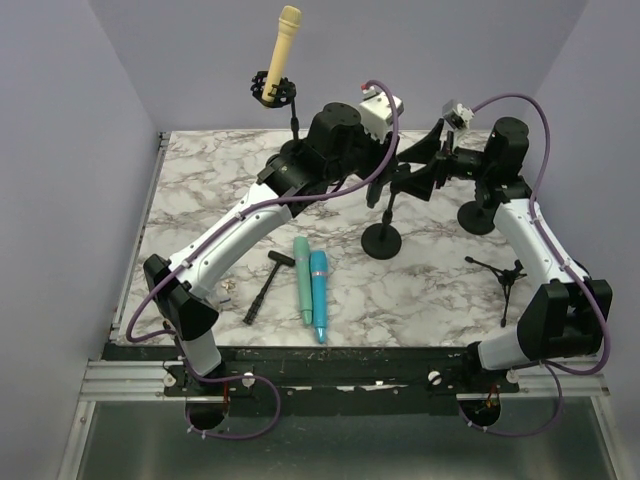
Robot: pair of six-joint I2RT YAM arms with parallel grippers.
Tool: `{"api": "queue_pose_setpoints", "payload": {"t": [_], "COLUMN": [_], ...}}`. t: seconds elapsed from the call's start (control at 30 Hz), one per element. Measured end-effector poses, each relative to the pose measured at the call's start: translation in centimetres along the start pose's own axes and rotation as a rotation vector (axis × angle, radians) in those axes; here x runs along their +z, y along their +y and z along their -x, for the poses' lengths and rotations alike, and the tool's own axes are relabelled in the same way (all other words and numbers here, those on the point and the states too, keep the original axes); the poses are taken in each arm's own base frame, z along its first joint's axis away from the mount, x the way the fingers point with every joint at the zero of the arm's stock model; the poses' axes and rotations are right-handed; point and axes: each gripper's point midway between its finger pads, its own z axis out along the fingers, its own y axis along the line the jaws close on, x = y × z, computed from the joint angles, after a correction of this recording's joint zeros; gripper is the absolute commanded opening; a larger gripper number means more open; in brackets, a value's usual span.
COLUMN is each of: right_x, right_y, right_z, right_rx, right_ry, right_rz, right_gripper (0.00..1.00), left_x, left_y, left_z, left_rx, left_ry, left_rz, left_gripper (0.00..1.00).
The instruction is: Remove the microphone from the stand
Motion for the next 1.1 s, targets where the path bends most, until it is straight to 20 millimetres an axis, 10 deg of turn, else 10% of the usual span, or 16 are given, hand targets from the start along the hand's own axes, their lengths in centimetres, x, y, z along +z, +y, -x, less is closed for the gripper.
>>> {"api": "queue_pose_setpoints", "payload": {"t": [0.53, 0.7, 0.8, 1.1], "right_x": [2.0, 2.7, 2.9, 2.9], "right_y": [-0.2, -0.1, -0.2, -1.4], "right_z": [-2.3, -2.5, -2.6, -2.7], "right_rx": [-0.025, -0.051, -0.062, -0.092], "right_ry": [0.038, 0.042, 0.044, 0.044], "right_rz": [-0.036, -0.037, -0.040, -0.096], "right_gripper": [0.86, 0.65, 0.02, 0.01], "left_x": [-1.4, -1.1, -1.1, -0.8], "left_y": [0.1, 0.4, 0.3, 0.7], "left_z": [0.0, 0.1, 0.1, 0.3], "left_rx": [0.194, 0.189, 0.189, 0.186], "left_ry": [0.065, 0.064, 0.062, 0.059], "left_rz": [-0.213, -0.223, -0.231, -0.224], "left_gripper": [0.06, 0.05, 0.05, 0.00]}}
